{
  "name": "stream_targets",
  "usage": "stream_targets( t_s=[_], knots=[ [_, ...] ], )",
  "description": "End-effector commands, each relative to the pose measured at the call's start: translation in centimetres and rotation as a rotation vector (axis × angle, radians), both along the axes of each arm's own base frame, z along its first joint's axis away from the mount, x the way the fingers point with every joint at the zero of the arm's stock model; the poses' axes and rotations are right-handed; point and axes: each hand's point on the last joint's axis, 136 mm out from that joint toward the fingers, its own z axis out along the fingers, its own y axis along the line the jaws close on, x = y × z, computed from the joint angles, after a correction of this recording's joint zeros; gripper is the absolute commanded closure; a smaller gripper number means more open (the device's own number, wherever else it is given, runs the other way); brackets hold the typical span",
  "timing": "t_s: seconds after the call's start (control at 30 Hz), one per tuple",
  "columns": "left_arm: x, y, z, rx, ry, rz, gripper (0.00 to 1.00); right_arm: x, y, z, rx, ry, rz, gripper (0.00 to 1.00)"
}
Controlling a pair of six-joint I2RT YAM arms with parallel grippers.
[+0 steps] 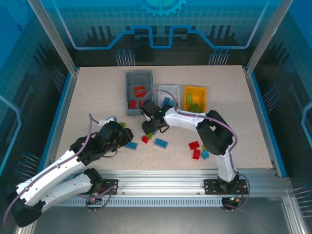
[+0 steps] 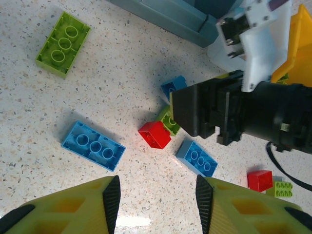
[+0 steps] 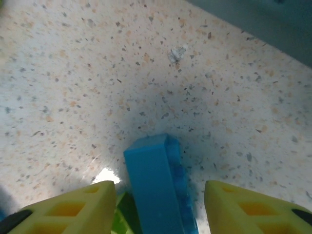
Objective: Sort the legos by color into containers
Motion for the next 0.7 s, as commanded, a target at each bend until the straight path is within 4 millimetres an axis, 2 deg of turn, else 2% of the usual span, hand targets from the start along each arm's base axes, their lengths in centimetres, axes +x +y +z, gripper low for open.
stream_targets(
  t_s=[0.0,0.2,0.4,0.53,0.67],
  knots=[
    [0.2,-0.3,0.7,-0.01,-0.02,-0.005,0.52,0.0,0.7,2.8,0.036,-0.05,0.006,0.45],
    [0.3,-0.4,0.9,-0.012,-0.026,-0.012,0.52,0.4,0.2,0.1,-0.01,-0.009,-0.015,0.44],
    [0.2,-0.5,0.9,-0.01,-0.022,-0.017,0.52,1.0,0.8,-1.6,-0.03,0.014,-0.005,0.45],
    [0.2,-0.5,0.8,-0.01,-0.022,-0.018,0.52,1.2,0.7,-2.1,-0.046,0.014,-0.017,0.56],
    [0.2,-0.6,0.8,-0.011,-0.027,-0.022,0.52,1.5,0.5,-1.2,-0.037,-0.017,-0.029,0.66]
  ],
)
